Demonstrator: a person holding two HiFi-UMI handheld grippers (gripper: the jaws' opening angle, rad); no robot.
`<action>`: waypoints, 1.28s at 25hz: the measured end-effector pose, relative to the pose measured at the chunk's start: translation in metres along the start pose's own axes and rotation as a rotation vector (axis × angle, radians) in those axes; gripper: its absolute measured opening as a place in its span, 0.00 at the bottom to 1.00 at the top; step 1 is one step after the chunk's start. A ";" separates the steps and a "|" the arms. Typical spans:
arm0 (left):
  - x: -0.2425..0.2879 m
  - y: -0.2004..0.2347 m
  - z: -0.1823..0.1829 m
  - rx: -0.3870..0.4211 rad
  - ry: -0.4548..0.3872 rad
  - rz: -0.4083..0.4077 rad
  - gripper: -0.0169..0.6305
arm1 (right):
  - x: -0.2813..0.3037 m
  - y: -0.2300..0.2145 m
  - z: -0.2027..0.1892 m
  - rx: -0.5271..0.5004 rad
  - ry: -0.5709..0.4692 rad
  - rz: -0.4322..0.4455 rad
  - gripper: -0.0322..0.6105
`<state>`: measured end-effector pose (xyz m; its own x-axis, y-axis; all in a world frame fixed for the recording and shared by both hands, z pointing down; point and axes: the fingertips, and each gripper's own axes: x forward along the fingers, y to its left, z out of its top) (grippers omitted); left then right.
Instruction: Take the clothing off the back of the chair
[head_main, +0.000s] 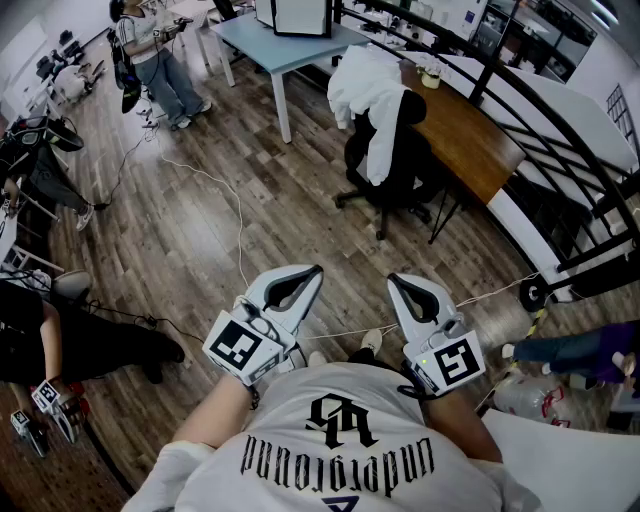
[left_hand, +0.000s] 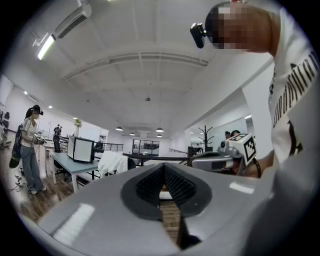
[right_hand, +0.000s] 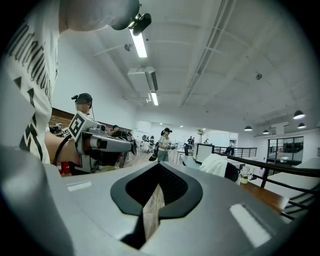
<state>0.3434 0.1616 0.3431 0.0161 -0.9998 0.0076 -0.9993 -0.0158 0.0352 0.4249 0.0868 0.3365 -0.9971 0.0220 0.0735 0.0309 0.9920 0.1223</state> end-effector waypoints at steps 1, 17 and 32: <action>-0.002 0.001 -0.002 -0.002 0.001 0.000 0.10 | 0.000 0.002 -0.002 0.000 0.002 -0.001 0.05; -0.017 0.021 -0.010 -0.025 0.006 0.006 0.10 | 0.014 0.010 -0.003 0.006 0.013 -0.013 0.05; 0.040 0.106 -0.029 -0.029 0.035 0.044 0.10 | 0.102 -0.063 -0.023 0.001 0.021 0.012 0.05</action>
<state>0.2396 0.1198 0.3764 -0.0257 -0.9987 0.0448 -0.9976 0.0285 0.0629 0.3227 0.0237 0.3591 -0.9949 0.0316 0.0954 0.0430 0.9919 0.1199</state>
